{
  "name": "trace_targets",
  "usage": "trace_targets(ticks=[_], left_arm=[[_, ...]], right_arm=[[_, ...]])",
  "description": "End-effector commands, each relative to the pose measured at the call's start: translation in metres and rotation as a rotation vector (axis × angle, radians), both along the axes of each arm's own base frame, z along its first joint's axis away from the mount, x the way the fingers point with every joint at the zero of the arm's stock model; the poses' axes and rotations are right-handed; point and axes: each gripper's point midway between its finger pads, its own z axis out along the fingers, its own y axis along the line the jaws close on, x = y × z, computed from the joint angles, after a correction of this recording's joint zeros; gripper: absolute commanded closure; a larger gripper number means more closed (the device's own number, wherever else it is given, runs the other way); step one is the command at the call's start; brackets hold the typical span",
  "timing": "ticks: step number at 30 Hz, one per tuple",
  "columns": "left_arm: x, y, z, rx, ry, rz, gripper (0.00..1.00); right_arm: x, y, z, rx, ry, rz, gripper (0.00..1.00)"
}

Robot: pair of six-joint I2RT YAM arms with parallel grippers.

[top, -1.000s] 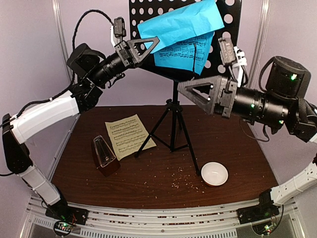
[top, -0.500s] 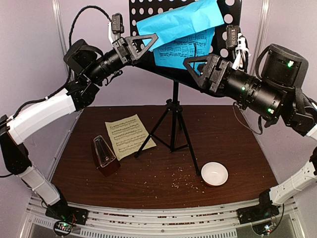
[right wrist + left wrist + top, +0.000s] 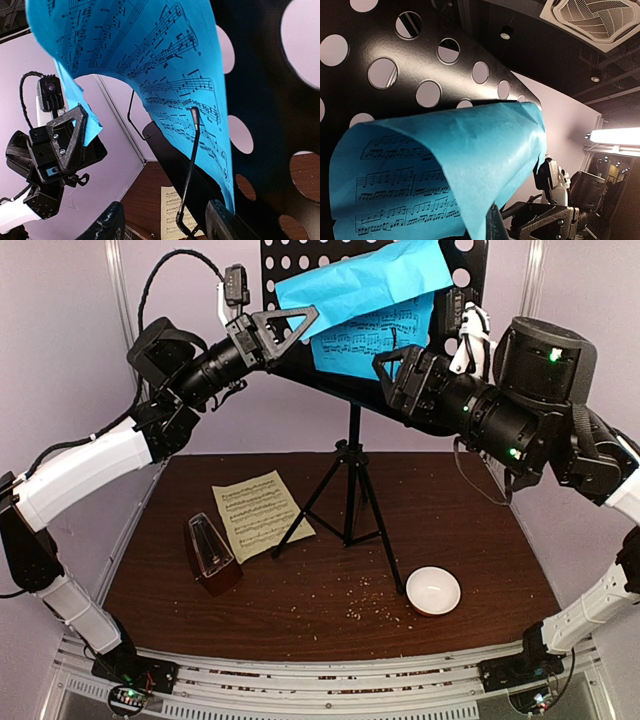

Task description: Pack up the instrument practice props

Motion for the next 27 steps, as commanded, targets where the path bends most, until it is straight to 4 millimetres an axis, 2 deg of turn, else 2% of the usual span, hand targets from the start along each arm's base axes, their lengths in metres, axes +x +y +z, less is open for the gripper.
trace_targets(ticks=[1,8,11,27], left_arm=[[-0.012,0.012,0.02,-0.032,-0.06,0.0,1.0],[-0.012,0.012,0.02,-0.03,-0.06,-0.001,1.0],[-0.013,0.013,0.02,-0.03,-0.061,-0.002,1.0],[-0.014,0.014,0.021,-0.032,-0.064,-0.002,1.0]], right_arm=[[0.006,-0.019,0.007,-0.008,-0.006,-0.104,0.43],[0.011,-0.013,0.0,-0.031,-0.017,-0.141,0.45],[0.012,-0.009,0.0,-0.031,-0.026,-0.141,0.53],[0.029,-0.004,-0.009,-0.014,-0.011,-0.128,0.75]])
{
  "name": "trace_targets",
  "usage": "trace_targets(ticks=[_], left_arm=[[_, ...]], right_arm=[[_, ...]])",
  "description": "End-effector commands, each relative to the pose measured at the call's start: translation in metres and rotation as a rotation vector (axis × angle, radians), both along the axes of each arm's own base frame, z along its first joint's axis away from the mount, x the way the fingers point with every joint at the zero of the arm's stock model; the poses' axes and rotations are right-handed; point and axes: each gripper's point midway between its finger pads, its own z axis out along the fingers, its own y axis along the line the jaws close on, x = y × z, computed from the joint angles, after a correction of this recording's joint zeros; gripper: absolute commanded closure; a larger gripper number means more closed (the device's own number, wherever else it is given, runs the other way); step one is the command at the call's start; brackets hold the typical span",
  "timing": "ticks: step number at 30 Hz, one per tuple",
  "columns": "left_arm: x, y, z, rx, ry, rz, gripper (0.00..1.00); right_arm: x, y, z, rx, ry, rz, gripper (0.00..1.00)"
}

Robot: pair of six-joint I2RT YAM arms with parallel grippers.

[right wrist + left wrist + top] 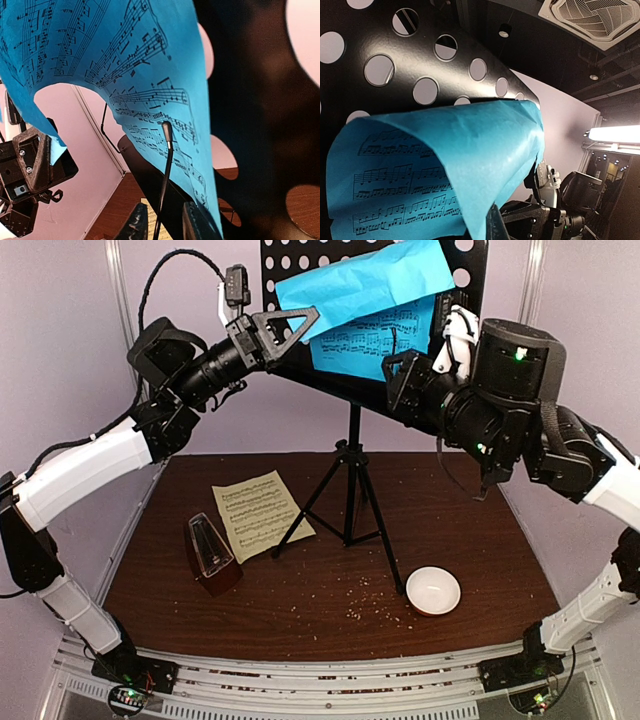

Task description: Pack up the instrument practice props

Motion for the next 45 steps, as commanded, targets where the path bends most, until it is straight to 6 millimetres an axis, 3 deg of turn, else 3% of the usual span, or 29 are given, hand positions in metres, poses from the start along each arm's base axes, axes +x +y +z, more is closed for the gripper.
trace_targets(ticks=[1,8,19,25,29,38,41,45], left_arm=[[-0.012,0.015,0.023,-0.041,-0.06,0.01,1.0],[-0.01,0.016,0.024,-0.048,-0.052,0.022,1.0],[-0.004,0.017,0.021,-0.047,-0.035,0.033,1.0],[0.0,0.031,0.025,-0.075,-0.028,0.083,1.0],[0.002,0.045,0.029,-0.088,-0.034,0.122,1.0],[-0.015,0.103,0.055,-0.117,-0.151,0.2,1.0],[-0.009,0.119,0.057,-0.087,-0.149,0.222,1.0],[0.01,0.144,0.051,-0.046,-0.106,0.283,1.0]], right_arm=[[0.004,0.002,-0.001,0.027,0.0,0.027,0.77],[0.003,0.004,-0.012,0.018,-0.031,0.055,0.94],[0.004,0.001,-0.019,0.011,-0.079,0.075,1.0],[0.005,0.002,-0.021,0.009,-0.092,0.088,1.0],[0.007,0.002,-0.021,0.01,-0.091,0.086,1.0],[0.013,-0.003,-0.023,0.037,-0.067,0.063,1.0],[0.013,-0.005,-0.023,0.047,-0.064,0.059,1.0],[0.01,-0.004,-0.02,0.057,-0.071,0.084,0.82]])
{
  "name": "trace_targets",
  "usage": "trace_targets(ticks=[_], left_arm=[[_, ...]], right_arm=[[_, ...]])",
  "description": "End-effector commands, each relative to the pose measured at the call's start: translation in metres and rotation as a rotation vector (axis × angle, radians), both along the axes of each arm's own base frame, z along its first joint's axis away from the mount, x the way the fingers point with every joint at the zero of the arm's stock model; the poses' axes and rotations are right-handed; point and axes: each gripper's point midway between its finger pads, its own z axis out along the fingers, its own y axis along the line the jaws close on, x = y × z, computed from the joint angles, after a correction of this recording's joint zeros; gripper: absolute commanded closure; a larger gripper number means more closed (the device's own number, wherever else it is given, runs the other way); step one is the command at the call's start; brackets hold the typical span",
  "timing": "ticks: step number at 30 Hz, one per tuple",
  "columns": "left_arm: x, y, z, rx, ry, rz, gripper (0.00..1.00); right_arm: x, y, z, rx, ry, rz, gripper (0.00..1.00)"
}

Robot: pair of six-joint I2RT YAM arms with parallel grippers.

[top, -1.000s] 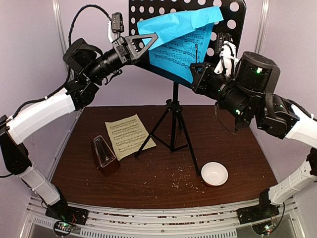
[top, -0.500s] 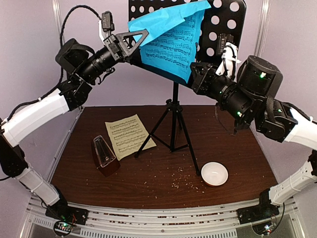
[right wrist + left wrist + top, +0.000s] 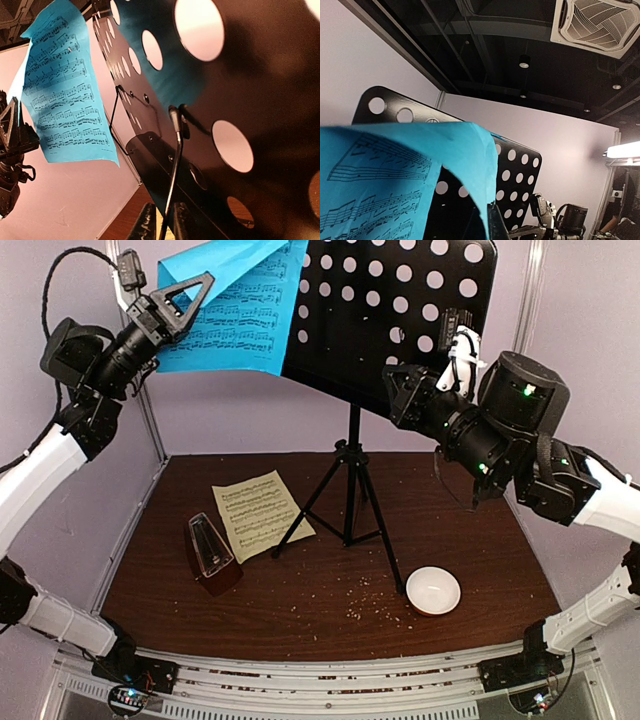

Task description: Pack up the instrument practice props

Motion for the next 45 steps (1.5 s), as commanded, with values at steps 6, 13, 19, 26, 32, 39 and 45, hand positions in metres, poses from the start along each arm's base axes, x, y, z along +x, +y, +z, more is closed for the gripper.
trace_targets(ticks=[6,13,19,26,32,39,45], left_arm=[[0.028,0.051,-0.016,0.108,0.067,0.156,1.0],[0.052,0.099,-0.042,0.214,0.137,0.467,1.0],[0.059,0.126,-0.071,0.346,0.174,0.679,1.0],[0.078,0.146,-0.141,0.497,0.318,0.75,1.0],[0.095,0.168,-0.207,0.63,0.442,0.813,1.0],[0.108,0.188,-0.273,0.764,0.559,0.845,1.0],[0.106,0.216,-0.302,0.982,0.603,0.968,1.0]], right_arm=[[-0.001,-0.01,-0.002,-0.019,0.012,0.008,0.69],[-0.01,-0.009,0.003,-0.026,0.007,0.075,0.55],[-0.023,-0.008,0.01,-0.019,0.0,0.173,0.38],[-0.043,-0.006,0.021,0.003,-0.027,0.304,0.29],[-0.074,0.001,0.034,0.025,-0.077,0.499,0.21],[-0.104,0.012,0.01,-0.05,-0.091,0.68,0.14],[-0.105,0.027,-0.041,-0.111,-0.013,0.722,0.13]])
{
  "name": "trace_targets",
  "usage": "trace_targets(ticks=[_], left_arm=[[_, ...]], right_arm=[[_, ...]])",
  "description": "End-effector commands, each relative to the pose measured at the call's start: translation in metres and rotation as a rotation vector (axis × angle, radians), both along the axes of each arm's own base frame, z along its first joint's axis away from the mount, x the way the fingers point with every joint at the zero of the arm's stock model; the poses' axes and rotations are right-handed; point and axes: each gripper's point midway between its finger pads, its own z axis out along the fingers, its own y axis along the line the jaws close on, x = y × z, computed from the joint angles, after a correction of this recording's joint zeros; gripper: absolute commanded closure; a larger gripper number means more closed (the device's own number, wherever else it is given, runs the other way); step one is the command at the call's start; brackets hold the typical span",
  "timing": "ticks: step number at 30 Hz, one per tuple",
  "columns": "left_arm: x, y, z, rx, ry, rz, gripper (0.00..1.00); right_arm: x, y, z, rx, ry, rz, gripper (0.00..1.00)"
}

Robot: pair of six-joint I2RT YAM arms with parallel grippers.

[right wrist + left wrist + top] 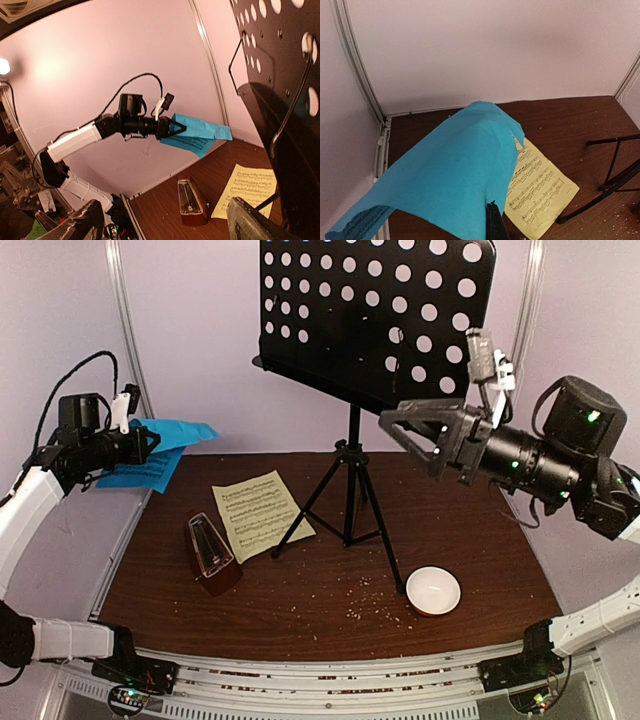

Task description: Pack up the instrument practice props

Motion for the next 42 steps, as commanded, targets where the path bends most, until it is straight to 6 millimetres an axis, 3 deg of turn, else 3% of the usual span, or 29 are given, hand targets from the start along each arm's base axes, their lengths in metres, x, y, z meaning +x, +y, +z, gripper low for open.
trace_targets(ticks=[1,5,10,16,21,28,38,42], left_arm=[[-0.002,0.032,-0.014,0.225,0.052,0.092,1.0],[-0.002,0.052,-0.032,0.354,0.152,0.15,1.0],[0.01,0.036,-0.057,0.379,0.235,0.083,1.0],[0.029,-0.014,-0.116,0.592,0.381,-0.007,1.0],[0.039,-0.049,-0.158,0.669,0.452,-0.091,1.0],[0.041,-0.078,-0.181,0.67,0.452,-0.165,1.0],[0.026,-0.045,-0.188,0.755,0.445,-0.046,1.0],[0.021,-0.053,-0.194,0.724,0.455,-0.094,1.0]], right_arm=[[-0.005,0.014,-0.041,-0.082,0.038,0.055,0.13],[-0.003,0.023,-0.063,-0.123,0.059,0.066,0.13],[-0.012,0.039,-0.088,-0.192,0.031,0.107,0.11],[-0.014,0.057,-0.12,-0.257,0.056,0.122,0.12],[-0.018,0.064,-0.124,-0.227,0.066,0.137,0.12],[-0.018,0.067,-0.129,-0.208,0.08,0.141,0.12],[-0.021,0.076,-0.132,-0.189,0.096,0.17,0.12],[-0.021,0.079,-0.134,-0.187,0.101,0.176,0.12]])
